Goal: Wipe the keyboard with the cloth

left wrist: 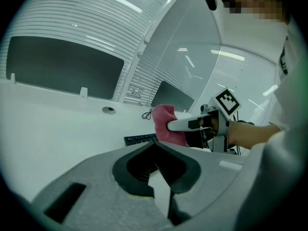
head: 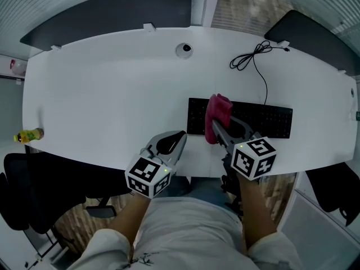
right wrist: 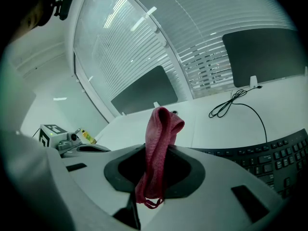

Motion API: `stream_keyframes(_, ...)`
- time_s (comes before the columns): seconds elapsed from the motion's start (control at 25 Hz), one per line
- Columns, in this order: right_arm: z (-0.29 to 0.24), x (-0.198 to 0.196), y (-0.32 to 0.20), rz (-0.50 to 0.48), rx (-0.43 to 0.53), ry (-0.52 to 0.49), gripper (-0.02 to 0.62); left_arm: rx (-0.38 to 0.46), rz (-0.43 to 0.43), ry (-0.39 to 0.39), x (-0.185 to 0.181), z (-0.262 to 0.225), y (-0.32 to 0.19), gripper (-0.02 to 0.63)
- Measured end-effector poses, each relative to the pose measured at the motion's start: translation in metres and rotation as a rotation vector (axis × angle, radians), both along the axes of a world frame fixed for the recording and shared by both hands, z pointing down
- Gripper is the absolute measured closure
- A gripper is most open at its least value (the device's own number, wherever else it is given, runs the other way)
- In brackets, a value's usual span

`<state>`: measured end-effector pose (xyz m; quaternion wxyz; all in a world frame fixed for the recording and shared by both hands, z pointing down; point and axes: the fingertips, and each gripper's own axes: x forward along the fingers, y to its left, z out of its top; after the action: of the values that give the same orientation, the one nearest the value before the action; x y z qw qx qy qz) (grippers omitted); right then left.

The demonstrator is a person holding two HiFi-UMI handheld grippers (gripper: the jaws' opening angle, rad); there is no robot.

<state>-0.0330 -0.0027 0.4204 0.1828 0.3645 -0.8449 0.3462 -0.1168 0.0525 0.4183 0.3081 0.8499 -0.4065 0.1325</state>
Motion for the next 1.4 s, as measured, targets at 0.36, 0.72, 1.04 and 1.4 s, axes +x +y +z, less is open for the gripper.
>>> stream_keyframes(0.36, 0.028, -0.042, 0.007, -0.051, -0.061, 0.020, 0.514, -0.028, -0.011, 0.011, -0.026, 0.010, 0.001, 0.595)
stream_keyframes(0.72, 0.046, -0.062, 0.008, -0.076, -0.089, 0.046, 0.514, -0.045, 0.001, 0.019, -0.039, 0.020, -0.005, 0.595)
stream_keyframes(1.04, 0.068, -0.065, 0.006, -0.077, -0.122, 0.084, 0.514, -0.060, 0.013, 0.019, -0.043, 0.026, -0.009, 0.595)
stream_keyframes(1.4, 0.080, -0.060, 0.003, -0.097, -0.105, 0.166, 0.514, -0.064, 0.020, 0.018, -0.043, 0.029, -0.013, 0.595)
